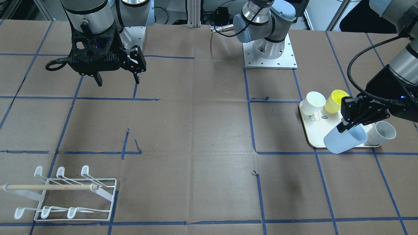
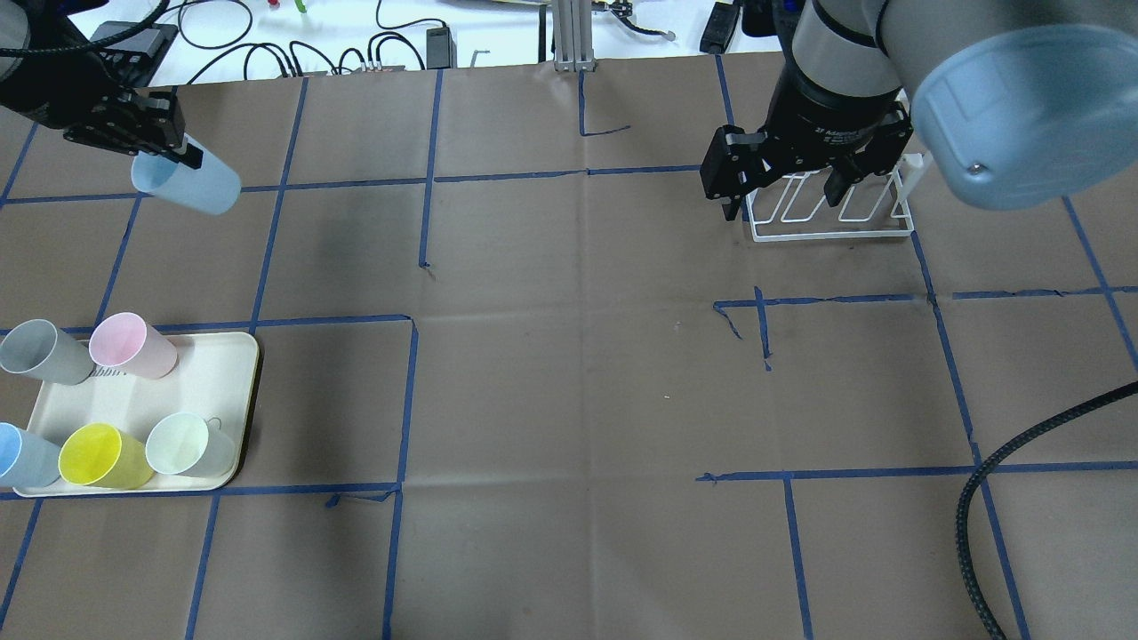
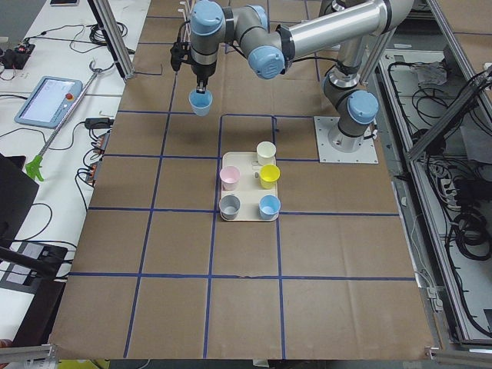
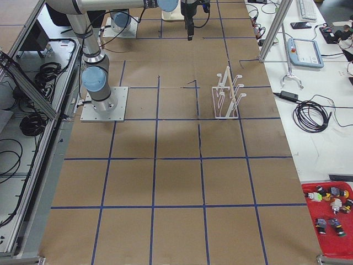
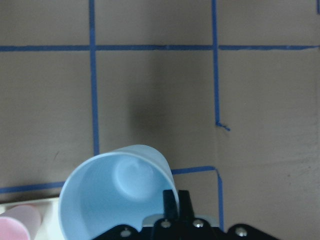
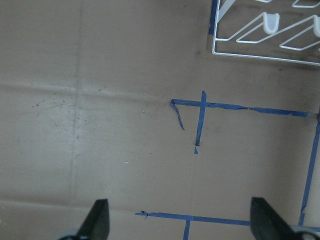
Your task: Transfer IKEA cup to right arm and place on rack
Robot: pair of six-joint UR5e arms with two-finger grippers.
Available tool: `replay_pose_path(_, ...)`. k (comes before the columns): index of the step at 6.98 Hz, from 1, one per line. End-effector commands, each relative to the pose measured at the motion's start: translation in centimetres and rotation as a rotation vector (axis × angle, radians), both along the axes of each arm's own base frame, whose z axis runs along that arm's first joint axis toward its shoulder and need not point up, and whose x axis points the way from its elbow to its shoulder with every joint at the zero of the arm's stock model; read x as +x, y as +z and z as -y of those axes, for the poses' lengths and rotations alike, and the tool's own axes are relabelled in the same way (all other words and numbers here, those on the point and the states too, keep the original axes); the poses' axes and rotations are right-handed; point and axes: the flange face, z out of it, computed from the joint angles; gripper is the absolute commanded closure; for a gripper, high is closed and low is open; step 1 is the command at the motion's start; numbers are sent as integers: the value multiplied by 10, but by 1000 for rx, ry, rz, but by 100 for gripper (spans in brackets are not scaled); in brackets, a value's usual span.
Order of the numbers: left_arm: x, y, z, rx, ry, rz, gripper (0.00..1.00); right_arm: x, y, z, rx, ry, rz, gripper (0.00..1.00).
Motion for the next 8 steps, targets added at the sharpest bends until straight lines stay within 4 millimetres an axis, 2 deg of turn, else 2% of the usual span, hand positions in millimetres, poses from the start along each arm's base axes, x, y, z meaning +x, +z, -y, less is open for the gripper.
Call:
replay_pose_path(1,-26,11,13,-217,-64,-139,100,10,1,9,-58,7,89,0)
replay_pose_path(2,-40,7,13,-328,-106,-206,100,20,5,20,-140,6,163,0)
replay_pose_path(3,-64,4,6,-453,-180,-270,100,31,3,32,-189,-96,286,0)
replay_pose_path(5,-114,-20,-5,-618,-308,-276,100,52,-25,47,-198,-403,491,0)
replay_pose_path(7,-138,-48,-31,-732,-393,-350,100,77,-53,33,-207,-571,708,0)
replay_pose_path(8,-147,-60,-38,-797,-458,-418,100,77,-70,20,-263,-709,839,0)
